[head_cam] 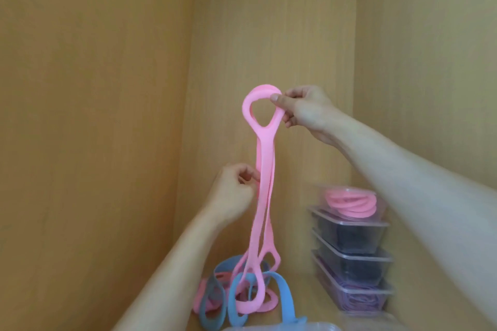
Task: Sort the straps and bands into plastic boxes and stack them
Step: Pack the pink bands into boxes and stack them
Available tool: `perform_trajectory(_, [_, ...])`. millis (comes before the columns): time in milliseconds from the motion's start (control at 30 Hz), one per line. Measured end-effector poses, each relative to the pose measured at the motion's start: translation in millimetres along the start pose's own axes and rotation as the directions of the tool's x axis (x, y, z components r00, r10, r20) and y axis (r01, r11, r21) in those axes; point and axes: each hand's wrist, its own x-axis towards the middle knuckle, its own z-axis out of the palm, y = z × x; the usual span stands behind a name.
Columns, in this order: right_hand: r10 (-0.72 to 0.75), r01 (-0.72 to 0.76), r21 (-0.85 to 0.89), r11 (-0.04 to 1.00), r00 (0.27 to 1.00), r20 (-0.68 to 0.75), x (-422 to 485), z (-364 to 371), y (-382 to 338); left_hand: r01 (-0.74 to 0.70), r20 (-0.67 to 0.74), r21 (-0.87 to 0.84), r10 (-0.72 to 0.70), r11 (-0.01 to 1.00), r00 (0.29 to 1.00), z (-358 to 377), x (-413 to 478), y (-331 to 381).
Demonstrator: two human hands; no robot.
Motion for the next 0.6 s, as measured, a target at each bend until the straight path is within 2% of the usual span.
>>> perform_trajectory(100, [-0.022,0.022,-0.021,1.0,0.999,-0.037,10,-7,-10,0.018,0.099,0.033,-0.022,0.999,0.995,1,-1,-8])
perform_trajectory(300, [-0.047,0.044,-0.048,0.998,0.997,-0.057,17,-15,-20,0.119,0.274,-0.062,-0.097,0.991,0.957,9,-12,1])
perform_trajectory(600, [-0.081,0.072,-0.08,0.994,0.99,-0.113,26,-21,-33,0.214,0.361,-0.137,-0.152,0.967,0.92,11,-18,12])
